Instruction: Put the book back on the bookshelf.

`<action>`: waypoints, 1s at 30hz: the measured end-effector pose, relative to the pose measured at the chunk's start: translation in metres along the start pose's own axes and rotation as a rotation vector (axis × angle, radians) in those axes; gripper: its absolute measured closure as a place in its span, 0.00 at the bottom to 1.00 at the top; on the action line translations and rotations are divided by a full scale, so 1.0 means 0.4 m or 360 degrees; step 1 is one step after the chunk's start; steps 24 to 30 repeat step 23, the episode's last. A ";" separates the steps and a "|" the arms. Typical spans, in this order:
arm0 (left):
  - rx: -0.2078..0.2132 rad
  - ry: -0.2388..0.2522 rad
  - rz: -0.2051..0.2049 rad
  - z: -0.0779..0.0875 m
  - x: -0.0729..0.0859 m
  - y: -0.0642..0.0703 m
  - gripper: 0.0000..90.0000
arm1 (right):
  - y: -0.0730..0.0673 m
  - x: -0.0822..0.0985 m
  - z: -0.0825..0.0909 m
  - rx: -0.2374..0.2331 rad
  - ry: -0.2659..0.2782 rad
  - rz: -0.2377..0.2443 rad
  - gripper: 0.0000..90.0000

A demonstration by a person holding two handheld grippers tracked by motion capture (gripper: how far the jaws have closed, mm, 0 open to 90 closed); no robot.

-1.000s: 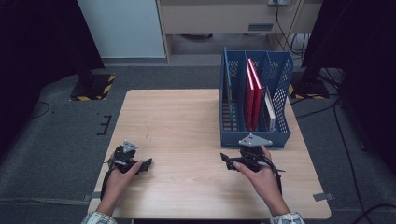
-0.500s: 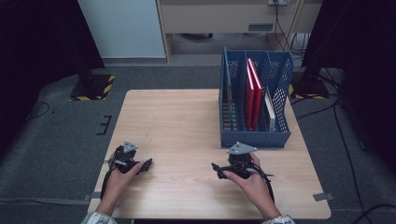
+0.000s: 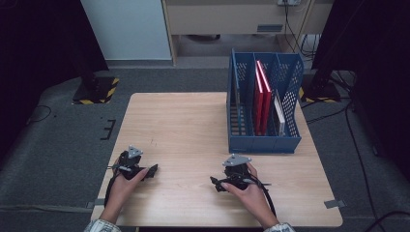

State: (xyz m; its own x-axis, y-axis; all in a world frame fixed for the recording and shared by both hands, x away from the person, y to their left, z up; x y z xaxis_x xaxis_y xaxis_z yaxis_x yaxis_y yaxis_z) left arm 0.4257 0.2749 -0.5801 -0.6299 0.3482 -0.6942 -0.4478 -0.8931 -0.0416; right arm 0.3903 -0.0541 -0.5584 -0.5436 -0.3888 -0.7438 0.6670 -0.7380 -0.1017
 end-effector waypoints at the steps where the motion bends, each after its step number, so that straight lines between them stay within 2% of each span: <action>1: 0.0000 0.0000 0.0000 0.000 0.000 0.000 0.00 | 0.000 0.000 -0.008 0.0000 -0.0009 0.0009 0.11; 6: 0.0001 0.0000 -0.0001 0.000 0.000 0.000 0.00 | 0.005 -0.006 -0.035 0.0026 -0.0024 0.0000 0.11; 12: 0.0002 0.0000 0.0000 -0.001 0.000 0.001 0.00 | 0.011 0.009 -0.060 0.0091 -0.0102 0.0012 0.11; 17: 0.0004 0.0000 -0.0002 -0.001 -0.001 0.002 0.00 | 0.008 0.013 -0.067 0.0115 -0.0065 0.0009 0.08; 23: 0.0008 -0.0001 -0.0006 -0.001 -0.001 0.003 0.00 | 0.012 0.013 -0.071 0.0136 -0.0080 -0.0008 0.03; 30: 0.0008 -0.0001 -0.0006 -0.001 -0.001 0.003 0.00 | 0.012 0.013 -0.071 0.0136 -0.0080 -0.0008 0.03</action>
Point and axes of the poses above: each handheld gripper's, and its own axes: z roughly backward along the jaws, x roughly out of its underside, y roughly to its right, the point moved 6 cm from there along -z, roughly forward along the jaws, and after that the axes turned 3 degrees about -z, right-handed, at the moved point
